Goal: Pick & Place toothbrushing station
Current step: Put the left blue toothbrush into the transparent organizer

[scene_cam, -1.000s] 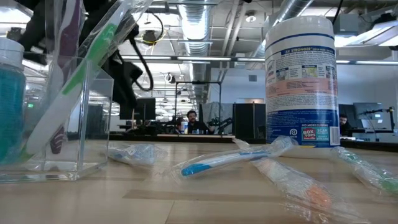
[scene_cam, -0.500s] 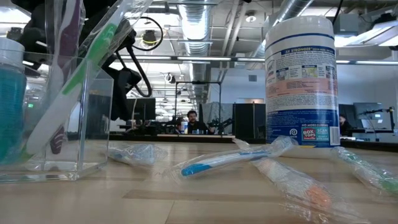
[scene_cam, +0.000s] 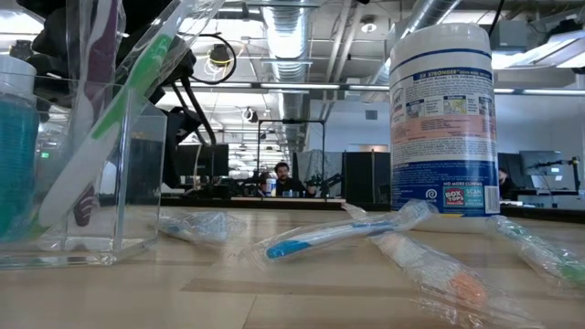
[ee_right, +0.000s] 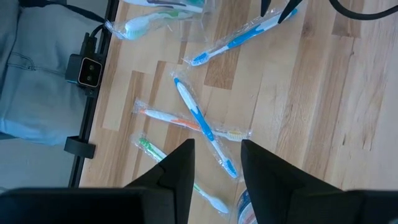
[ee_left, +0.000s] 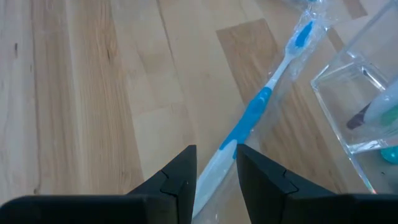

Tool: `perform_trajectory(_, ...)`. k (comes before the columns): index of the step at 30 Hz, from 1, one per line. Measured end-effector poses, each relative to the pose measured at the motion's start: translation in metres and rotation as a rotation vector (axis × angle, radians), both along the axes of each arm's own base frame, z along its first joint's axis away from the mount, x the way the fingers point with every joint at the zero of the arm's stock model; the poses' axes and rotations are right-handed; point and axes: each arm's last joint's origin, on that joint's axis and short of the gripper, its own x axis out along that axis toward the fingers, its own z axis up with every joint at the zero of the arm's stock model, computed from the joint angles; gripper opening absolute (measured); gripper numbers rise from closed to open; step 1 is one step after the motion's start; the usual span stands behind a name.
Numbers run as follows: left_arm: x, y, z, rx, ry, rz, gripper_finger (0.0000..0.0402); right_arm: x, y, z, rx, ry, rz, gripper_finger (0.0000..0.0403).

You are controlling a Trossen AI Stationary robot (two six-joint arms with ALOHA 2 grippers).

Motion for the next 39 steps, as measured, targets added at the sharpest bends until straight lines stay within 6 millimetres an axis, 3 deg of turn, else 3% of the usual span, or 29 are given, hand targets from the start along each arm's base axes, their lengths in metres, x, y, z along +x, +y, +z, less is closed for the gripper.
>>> perform_trajectory(15, 0.000, -0.009, -0.020, 0.051, 0.072, -0.053, 0.0108, 0.000, 0.000, 0.000, 0.000, -0.001, 0.000, 0.0122)
perform_trajectory(28, 0.003, -0.015, -0.016, 0.095, -0.005, -0.113, 0.0108, 0.001, 0.000, 0.000, 0.002, -0.009, 0.000, 0.0122)
perform_trajectory(39, 0.006, -0.013, -0.029, 0.187, 0.032, -0.111, 0.0108, 0.001, 0.000, 0.000, 0.002, -0.008, 0.000, 0.0122)
